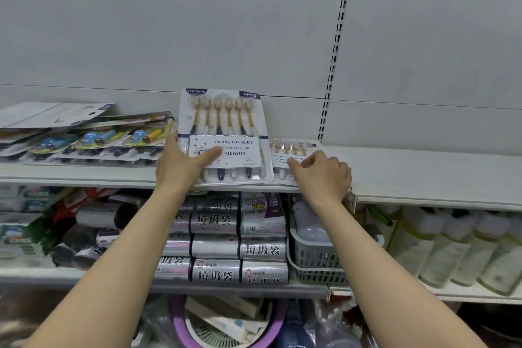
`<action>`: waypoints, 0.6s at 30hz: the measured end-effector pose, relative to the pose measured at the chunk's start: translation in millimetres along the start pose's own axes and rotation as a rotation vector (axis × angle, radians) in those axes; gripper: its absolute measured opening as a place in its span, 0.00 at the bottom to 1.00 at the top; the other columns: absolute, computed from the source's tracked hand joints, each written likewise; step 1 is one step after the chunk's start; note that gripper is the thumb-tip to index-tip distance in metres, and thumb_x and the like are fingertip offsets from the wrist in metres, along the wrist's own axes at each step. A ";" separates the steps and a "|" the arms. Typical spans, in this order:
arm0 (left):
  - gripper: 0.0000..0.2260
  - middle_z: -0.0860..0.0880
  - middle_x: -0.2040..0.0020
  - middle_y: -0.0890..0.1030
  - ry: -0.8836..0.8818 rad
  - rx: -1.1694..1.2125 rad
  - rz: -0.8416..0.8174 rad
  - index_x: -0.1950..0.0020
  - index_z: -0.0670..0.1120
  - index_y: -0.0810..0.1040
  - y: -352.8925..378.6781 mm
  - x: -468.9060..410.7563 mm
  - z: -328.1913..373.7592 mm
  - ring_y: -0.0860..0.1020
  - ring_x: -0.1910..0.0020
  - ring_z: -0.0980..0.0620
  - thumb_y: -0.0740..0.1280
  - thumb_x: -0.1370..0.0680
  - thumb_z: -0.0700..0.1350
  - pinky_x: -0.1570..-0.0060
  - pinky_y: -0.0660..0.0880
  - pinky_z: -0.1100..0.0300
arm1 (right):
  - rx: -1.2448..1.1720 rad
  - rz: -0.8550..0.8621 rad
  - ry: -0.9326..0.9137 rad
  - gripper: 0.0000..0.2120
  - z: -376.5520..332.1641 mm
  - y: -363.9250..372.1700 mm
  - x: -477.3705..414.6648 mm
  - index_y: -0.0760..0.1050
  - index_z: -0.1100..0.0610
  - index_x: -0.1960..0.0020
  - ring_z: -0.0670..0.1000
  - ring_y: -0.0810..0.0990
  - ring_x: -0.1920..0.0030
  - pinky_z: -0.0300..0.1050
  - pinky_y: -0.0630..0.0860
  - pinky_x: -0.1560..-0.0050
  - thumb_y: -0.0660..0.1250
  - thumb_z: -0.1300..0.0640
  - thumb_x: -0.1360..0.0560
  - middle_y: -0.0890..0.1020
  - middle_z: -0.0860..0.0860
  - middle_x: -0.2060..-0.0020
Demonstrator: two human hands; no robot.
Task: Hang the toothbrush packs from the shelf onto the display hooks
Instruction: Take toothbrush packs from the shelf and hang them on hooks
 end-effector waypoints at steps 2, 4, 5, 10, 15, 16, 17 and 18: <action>0.37 0.53 0.39 0.80 -0.008 0.000 0.000 0.30 0.53 0.70 -0.2 1.2 -1.4 0.77 0.39 0.49 0.80 0.35 0.60 0.37 0.72 0.50 | -0.010 -0.063 0.044 0.20 1.9 3.1 -4.0 0.74 0.48 0.43 0.60 0.70 0.36 0.56 0.62 0.31 0.63 0.36 0.26 0.77 0.56 0.39; 0.37 0.54 0.38 0.80 -0.010 0.011 0.004 0.30 0.53 0.70 -0.2 1.3 -1.4 0.76 0.38 0.48 0.79 0.35 0.60 0.35 0.72 0.48 | 0.022 -0.134 0.038 0.25 2.9 6.1 -6.3 0.70 0.47 0.33 0.61 0.68 0.33 0.57 0.60 0.29 0.61 0.37 0.26 0.75 0.58 0.35; 0.37 0.55 0.38 0.79 -0.010 0.021 0.005 0.29 0.53 0.70 0.1 2.5 -1.3 0.75 0.38 0.50 0.79 0.35 0.59 0.35 0.71 0.48 | 0.034 -0.171 0.038 0.28 3.7 6.8 -8.3 0.67 0.46 0.28 0.62 0.67 0.31 0.58 0.58 0.28 0.61 0.37 0.26 0.74 0.58 0.33; 0.35 0.56 0.40 0.81 -0.014 0.112 -0.013 0.32 0.54 0.72 -0.2 9.6 -8.2 0.78 0.40 0.50 0.80 0.35 0.58 0.36 0.74 0.47 | 0.046 -0.351 0.040 0.31 12.7 4.1 -23.4 0.63 0.39 0.24 0.63 0.64 0.28 0.60 0.55 0.26 0.63 0.35 0.26 0.72 0.55 0.28; 0.30 0.55 0.43 0.82 -0.054 0.218 -0.068 0.30 0.53 0.70 -5.1 17.3 -15.2 0.80 0.44 0.54 0.77 0.28 0.47 0.47 0.75 0.58 | 0.010 -0.422 -0.003 0.29 13.2 3.4 -25.7 0.62 0.37 0.24 0.61 0.58 0.24 0.60 0.50 0.24 0.63 0.41 0.23 0.67 0.53 0.24; 0.28 0.55 0.44 0.82 -0.058 0.238 -0.090 0.29 0.52 0.70 -5.3 17.5 -15.0 0.80 0.45 0.55 0.76 0.27 0.45 0.50 0.74 0.61 | -0.001 -0.410 -0.058 0.29 6.8 3.8 -26.2 0.60 0.37 0.23 0.60 0.55 0.22 0.61 0.48 0.23 0.63 0.45 0.22 0.65 0.51 0.23; 0.27 0.55 0.45 0.82 -0.061 0.250 -0.103 0.30 0.52 0.70 -6.4 17.8 -13.6 0.80 0.47 0.57 0.75 0.26 0.43 0.52 0.74 0.63 | -0.001 -0.397 -0.137 0.30 -1.5 5.4 -26.8 0.59 0.37 0.22 0.59 0.52 0.21 0.62 0.45 0.23 0.62 0.50 0.22 0.62 0.50 0.21; 0.26 0.56 0.46 0.82 -0.064 0.264 -0.104 0.30 0.52 0.71 -7.9 17.4 -12.1 0.80 0.48 0.58 0.75 0.25 0.42 0.50 0.76 0.62 | 0.013 -0.395 -0.217 0.30 -10.2 8.6 -26.8 0.58 0.38 0.21 0.57 0.51 0.20 0.63 0.44 0.22 0.60 0.52 0.21 0.60 0.49 0.20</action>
Point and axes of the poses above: each hand's wrist, its own x-axis away from the middle knuckle, its own y-axis out of the palm, z = x × y, the point moved 7 cm from there along -x, towards the middle knuckle
